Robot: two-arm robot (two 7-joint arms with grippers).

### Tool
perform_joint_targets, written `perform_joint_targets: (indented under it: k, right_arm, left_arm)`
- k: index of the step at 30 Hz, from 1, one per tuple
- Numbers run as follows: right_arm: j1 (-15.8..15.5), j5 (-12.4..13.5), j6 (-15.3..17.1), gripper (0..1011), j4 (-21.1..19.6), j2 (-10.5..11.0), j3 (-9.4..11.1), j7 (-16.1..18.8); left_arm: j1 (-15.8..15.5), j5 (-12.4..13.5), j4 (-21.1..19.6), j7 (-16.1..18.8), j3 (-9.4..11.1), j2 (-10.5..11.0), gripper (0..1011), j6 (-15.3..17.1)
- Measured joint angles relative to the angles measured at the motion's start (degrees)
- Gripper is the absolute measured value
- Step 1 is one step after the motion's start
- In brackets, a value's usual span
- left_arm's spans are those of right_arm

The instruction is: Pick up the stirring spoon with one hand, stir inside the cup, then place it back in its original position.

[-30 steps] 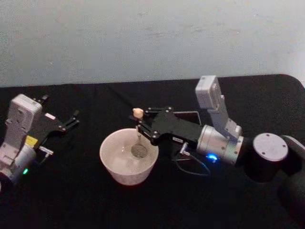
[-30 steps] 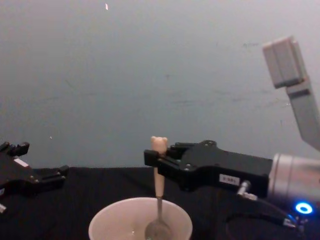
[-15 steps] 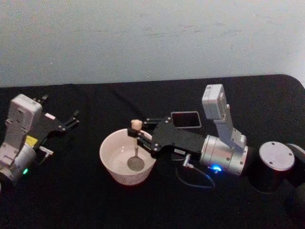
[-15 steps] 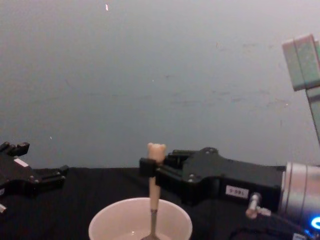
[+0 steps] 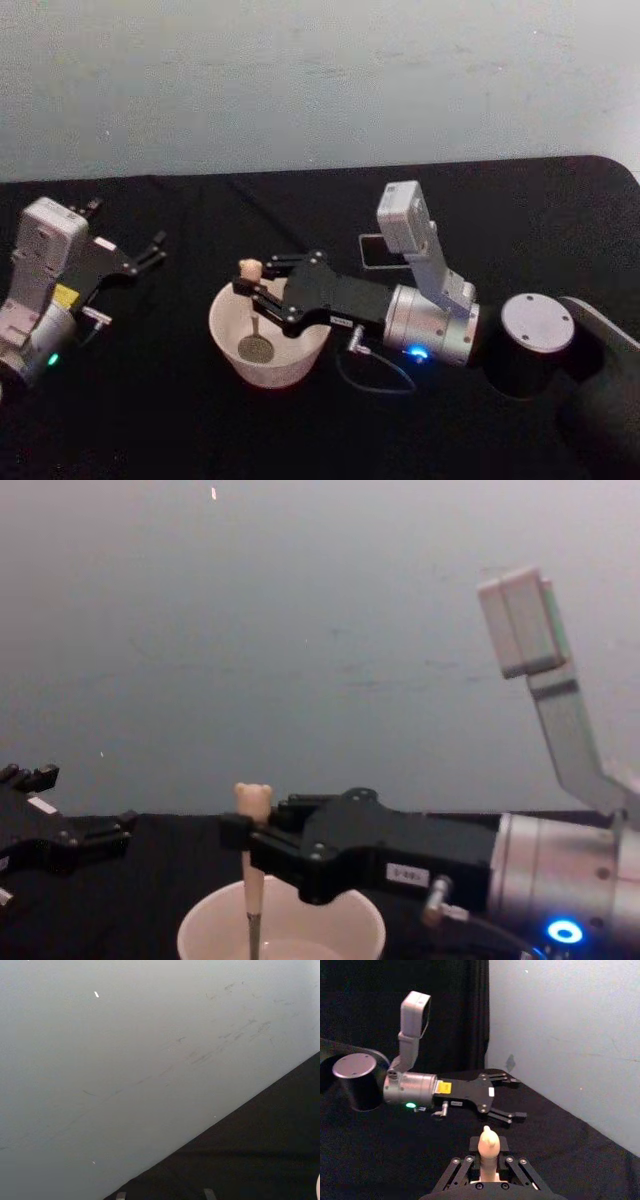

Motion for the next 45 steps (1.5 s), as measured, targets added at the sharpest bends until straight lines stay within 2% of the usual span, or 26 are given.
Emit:
perform_joint_targets:
  k: [8, 19, 29, 45]
  right_arm:
    - [2.2, -0.5, -0.6, 188, 3.5, -2.0, 0.3, -0.9]
    - [3.0, -0.9, -0.8, 188, 5.3, -2.1, 1.9, -2.2]
    - [1.8, -0.9, -0.7, 188, 3.6, -0.8, 3.0, -2.4]
    - [-2.1, 0.3, 0.3, 188, -2.5, 3.1, 4.2, -2.0]
  left_arm:
    - [0.0, 0.0, 0.0, 0.0, 0.0, 0.0, 1001, 0.0]
    - [0.0, 0.0, 0.0, 0.0, 0.0, 0.0, 1001, 0.0]
    - [0.0, 0.0, 0.0, 0.0, 0.0, 0.0, 1001, 0.0]
    - [0.0, 0.0, 0.0, 0.0, 0.0, 0.0, 1001, 0.0]
